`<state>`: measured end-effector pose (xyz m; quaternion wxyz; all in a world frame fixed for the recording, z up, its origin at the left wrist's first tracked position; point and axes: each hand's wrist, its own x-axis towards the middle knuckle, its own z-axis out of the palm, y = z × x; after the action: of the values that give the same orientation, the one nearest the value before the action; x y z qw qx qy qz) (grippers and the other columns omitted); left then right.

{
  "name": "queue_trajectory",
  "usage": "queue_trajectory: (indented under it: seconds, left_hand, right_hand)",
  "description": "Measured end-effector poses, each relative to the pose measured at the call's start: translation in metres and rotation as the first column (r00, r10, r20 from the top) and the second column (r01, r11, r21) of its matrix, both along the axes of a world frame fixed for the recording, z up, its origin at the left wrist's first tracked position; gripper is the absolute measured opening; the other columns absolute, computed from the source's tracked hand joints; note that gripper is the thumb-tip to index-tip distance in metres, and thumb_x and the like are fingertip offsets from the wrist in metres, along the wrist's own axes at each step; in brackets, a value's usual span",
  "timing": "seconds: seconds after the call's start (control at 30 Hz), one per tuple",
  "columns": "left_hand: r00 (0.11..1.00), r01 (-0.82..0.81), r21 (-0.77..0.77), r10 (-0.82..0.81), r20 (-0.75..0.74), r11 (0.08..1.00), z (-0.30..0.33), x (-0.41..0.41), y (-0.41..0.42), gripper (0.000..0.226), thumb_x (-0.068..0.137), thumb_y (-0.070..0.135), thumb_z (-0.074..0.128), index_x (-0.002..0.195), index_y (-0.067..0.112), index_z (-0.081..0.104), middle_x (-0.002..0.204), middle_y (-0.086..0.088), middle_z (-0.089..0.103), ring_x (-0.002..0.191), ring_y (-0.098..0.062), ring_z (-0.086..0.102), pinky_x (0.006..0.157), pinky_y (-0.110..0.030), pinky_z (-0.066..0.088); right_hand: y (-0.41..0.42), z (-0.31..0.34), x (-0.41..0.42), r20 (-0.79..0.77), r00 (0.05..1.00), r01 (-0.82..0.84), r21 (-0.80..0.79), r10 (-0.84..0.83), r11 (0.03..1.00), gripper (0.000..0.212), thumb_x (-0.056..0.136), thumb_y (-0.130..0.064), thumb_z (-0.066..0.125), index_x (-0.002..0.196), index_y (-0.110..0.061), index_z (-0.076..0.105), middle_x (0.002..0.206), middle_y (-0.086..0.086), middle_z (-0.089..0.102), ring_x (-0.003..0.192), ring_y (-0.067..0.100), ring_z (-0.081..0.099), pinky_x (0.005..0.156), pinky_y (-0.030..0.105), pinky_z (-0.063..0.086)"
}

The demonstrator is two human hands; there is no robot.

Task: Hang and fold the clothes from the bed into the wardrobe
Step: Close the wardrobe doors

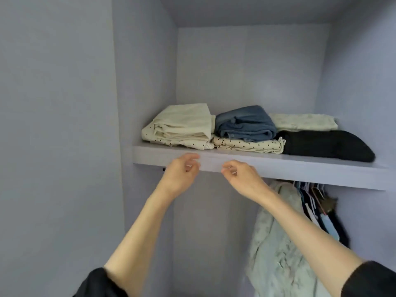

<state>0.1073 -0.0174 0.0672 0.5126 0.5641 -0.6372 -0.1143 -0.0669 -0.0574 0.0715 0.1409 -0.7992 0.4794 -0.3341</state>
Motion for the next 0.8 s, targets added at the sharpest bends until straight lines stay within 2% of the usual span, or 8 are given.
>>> queue_trajectory:
  seconds: [0.17,0.3,0.43,0.5,0.53,0.6,0.7,0.8]
  left_hand:
    - [0.999,0.019,0.092,-0.016,-0.037,0.996,-0.073,0.002,0.075,0.026,0.095,0.018,0.052,0.119,0.019,0.061,0.104,0.000,0.066,0.090,-0.007,0.059,0.081,-0.016,0.043]
    - [0.999,0.022,0.145,-0.015,-0.048,0.989,-0.106,0.028,0.143,0.025,0.096,0.020,0.051,0.119,0.022,0.060,0.100,0.007,0.065,0.097,-0.010,0.062,0.084,-0.020,0.044]
    - [0.998,-0.058,0.122,0.060,-0.018,0.991,-0.127,0.048,0.200,0.029,0.096,0.017,0.047,0.123,0.020,0.057,0.109,0.009,0.065,0.102,-0.011,0.060,0.083,-0.019,0.041]
    - [0.994,-0.087,0.085,0.080,0.078,0.993,-0.132,0.052,0.224,0.032,0.096,0.014,0.045,0.127,0.020,0.054,0.121,0.004,0.061,0.109,-0.014,0.057,0.089,-0.023,0.042]
    - [0.983,-0.113,0.042,0.105,0.150,0.993,-0.133,0.054,0.238,0.034,0.096,0.012,0.045,0.128,0.019,0.053,0.125,0.003,0.058,0.113,-0.016,0.054,0.090,-0.025,0.042]
    - [0.941,-0.184,-0.160,0.221,0.255,0.970,-0.128,0.065,0.262,0.035,0.095,0.006,0.044,0.127,0.015,0.055,0.130,-0.001,0.054,0.120,-0.017,0.046,0.089,-0.024,0.040]
    - [0.830,-0.286,-0.490,0.468,0.303,0.823,-0.110,0.087,0.284,0.037,0.088,0.001,0.046,0.123,0.007,0.056,0.136,-0.013,0.048,0.132,-0.026,0.035,0.103,-0.030,0.033]
    - [0.699,-0.408,-0.589,0.654,0.290,0.697,-0.085,0.119,0.297,0.052,0.084,0.004,0.049,0.135,0.011,0.041,0.147,-0.018,0.029,0.141,-0.035,0.019,0.115,-0.044,0.017]
  right_hand:
    - [0.071,-0.056,0.005,0.058,0.993,0.100,0.071,-0.104,0.993,0.028,0.096,-0.025,0.050,0.119,-0.014,0.061,0.120,0.003,0.065,0.114,0.018,0.058,0.095,0.027,0.041]
    - [0.134,-0.102,0.009,0.191,0.972,0.089,0.235,-0.135,0.968,0.022,0.094,-0.025,0.053,0.113,-0.019,0.062,0.113,0.007,0.067,0.106,0.022,0.063,0.095,0.034,0.044]
    - [0.190,-0.122,0.018,0.110,0.987,0.089,0.252,-0.120,0.964,0.028,0.096,-0.025,0.050,0.122,-0.017,0.058,0.115,0.000,0.066,0.109,0.017,0.061,0.099,0.033,0.042]
    - [0.207,-0.125,0.028,0.046,0.997,0.051,0.246,-0.064,0.968,0.031,0.096,-0.025,0.049,0.126,-0.016,0.055,0.119,-0.002,0.065,0.110,0.016,0.060,0.100,0.030,0.041]
    - [0.216,-0.126,0.036,0.023,0.999,0.028,0.245,-0.034,0.969,0.032,0.096,-0.024,0.049,0.127,-0.016,0.053,0.121,-0.001,0.064,0.111,0.015,0.060,0.099,0.027,0.041]
    - [0.227,-0.125,0.054,0.013,1.000,-0.021,0.229,0.018,0.973,0.036,0.097,-0.024,0.050,0.131,-0.015,0.051,0.126,-0.001,0.061,0.114,0.013,0.058,0.096,0.021,0.039]
    - [0.239,-0.123,0.077,0.041,0.994,-0.110,0.224,0.104,0.968,0.041,0.098,-0.026,0.048,0.138,-0.018,0.045,0.135,-0.001,0.054,0.121,0.011,0.052,0.096,0.018,0.035]
    - [0.253,-0.111,0.099,0.019,0.977,-0.212,0.200,0.212,0.957,0.047,0.099,-0.032,0.044,0.144,-0.025,0.033,0.145,-0.006,0.042,0.131,0.009,0.041,0.102,0.021,0.030]
